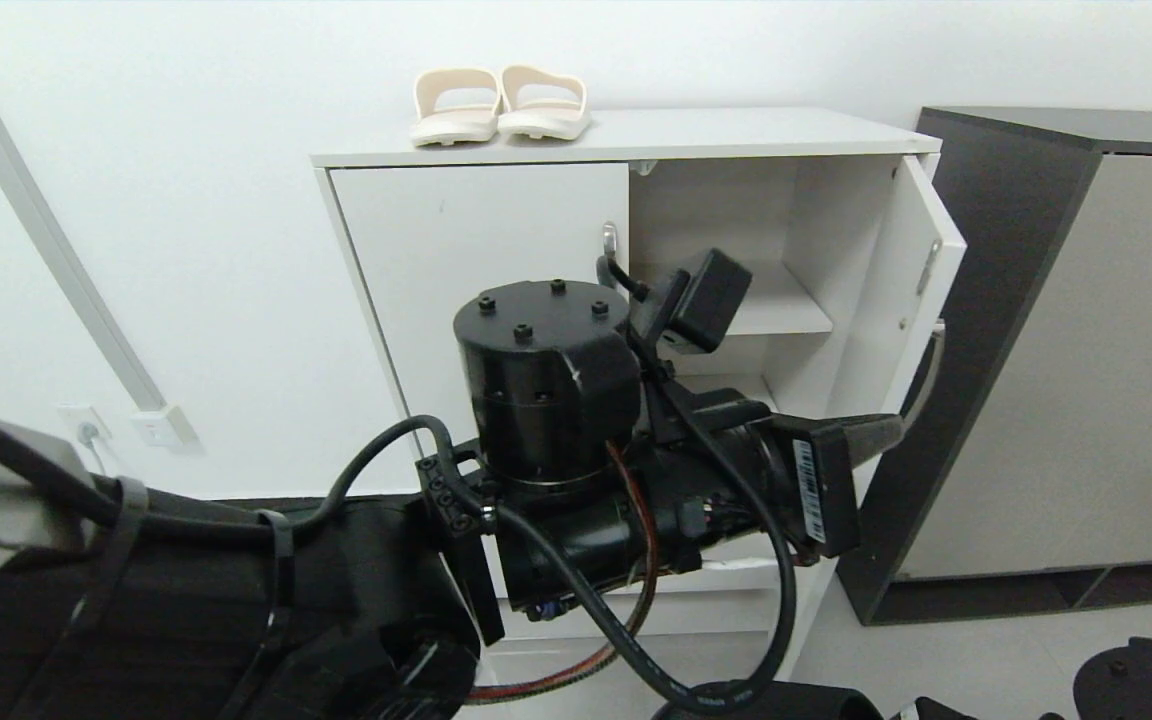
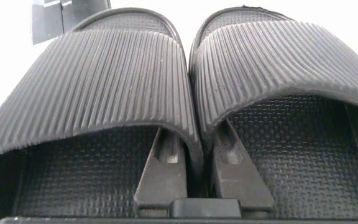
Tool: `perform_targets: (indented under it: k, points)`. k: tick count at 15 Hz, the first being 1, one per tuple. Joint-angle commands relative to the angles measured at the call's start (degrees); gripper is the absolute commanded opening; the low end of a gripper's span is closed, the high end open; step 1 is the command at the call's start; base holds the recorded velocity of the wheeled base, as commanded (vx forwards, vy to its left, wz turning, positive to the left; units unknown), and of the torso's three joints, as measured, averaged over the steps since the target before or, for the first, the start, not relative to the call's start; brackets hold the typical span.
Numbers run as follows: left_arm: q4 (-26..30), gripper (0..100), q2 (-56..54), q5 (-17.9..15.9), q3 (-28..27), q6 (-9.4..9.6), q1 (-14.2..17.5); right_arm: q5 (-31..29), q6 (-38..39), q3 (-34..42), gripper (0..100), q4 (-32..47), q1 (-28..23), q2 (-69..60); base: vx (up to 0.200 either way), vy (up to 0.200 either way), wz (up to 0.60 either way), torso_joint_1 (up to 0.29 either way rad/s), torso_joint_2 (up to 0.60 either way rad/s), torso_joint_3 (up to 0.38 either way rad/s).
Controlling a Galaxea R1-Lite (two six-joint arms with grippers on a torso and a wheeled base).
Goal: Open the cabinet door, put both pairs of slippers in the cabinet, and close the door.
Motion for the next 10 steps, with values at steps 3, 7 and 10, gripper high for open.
perform_targets:
  k: [3, 7, 10]
  points:
    - [-2.15, 0, 0.50, 0.62, 0.65, -0.10, 2.35, 0.02, -0.04, -0.22, 0, -0.13, -0.07, 0.39, 0.000, 0.000, 0.00, 0.000, 0.00, 0.000]
    - [-1.62, 0, -7.23, 0.62, 4.79, -0.10, 10.70, -0.60, 0.57, -3.30, 0, -0.22, -2.45, 3.20, 0.000, 0.000, 0.00, 0.000, 0.00, 0.000]
    - [-1.10, 0, -15.76, 0.71, 12.52, 0.34, 16.59, -6.75, 3.91, -9.01, 0, -0.22, -7.63, 6.72, 0.000, 0.000, 0.00, 0.000, 0.00, 0.000]
